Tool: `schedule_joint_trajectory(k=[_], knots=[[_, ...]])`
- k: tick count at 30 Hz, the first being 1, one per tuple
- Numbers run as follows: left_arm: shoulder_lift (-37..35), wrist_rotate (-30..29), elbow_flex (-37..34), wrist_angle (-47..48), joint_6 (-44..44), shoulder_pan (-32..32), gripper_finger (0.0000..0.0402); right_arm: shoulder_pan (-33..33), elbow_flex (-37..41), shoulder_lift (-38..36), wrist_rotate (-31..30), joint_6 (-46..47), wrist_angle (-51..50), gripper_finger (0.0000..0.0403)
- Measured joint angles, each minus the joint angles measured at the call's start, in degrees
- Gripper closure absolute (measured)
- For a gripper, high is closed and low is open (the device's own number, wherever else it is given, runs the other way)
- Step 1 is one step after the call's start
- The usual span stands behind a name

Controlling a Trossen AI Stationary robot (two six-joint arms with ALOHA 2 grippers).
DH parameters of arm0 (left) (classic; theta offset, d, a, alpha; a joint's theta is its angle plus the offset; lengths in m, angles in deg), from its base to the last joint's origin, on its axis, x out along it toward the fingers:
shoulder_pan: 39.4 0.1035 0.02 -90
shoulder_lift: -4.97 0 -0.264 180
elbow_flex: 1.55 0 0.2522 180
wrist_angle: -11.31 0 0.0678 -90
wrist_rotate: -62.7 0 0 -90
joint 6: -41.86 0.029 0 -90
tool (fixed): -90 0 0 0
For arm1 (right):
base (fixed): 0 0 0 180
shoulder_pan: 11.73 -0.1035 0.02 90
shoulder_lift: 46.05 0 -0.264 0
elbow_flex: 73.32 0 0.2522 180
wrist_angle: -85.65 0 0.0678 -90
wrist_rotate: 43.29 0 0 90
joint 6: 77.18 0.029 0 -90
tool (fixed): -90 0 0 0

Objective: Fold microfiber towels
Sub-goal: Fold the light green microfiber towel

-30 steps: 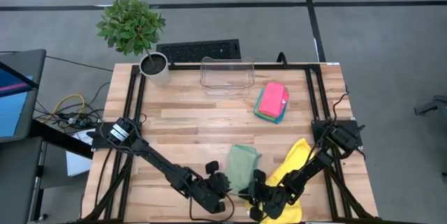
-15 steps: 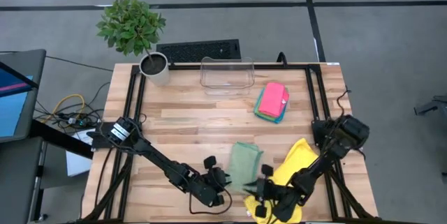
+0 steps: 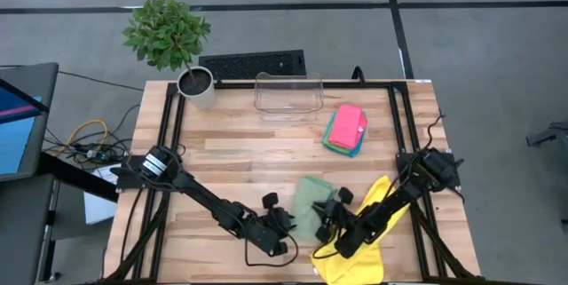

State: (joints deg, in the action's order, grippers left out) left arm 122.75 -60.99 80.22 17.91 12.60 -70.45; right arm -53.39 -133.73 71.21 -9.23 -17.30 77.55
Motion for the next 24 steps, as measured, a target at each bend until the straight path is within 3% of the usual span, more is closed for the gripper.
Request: schedule_joint_trajectory(k=[6,15,19,24], knots=[[-6.6,-1.3,0.0,16.9,-2.9,0.0,0.0297,4.7,1.5,0.3,0.6,-7.4,7.3,0.0344],[-23.4,-15.4,0.0,45.9,-13.8,-2.0,0.0297,19.3,1.7,0.5,10.7,-27.8,23.1,0.0354],[-28.2,-19.1,0.0,53.6,-21.3,-2.7,0.0297,23.2,2.1,-5.7,17.2,-33.6,19.1,0.0351],[-31.6,-14.3,0.0,56.5,-24.9,-0.4,0.0276,23.9,1.8,-20.9,24.0,-37.2,7.1,0.0343]])
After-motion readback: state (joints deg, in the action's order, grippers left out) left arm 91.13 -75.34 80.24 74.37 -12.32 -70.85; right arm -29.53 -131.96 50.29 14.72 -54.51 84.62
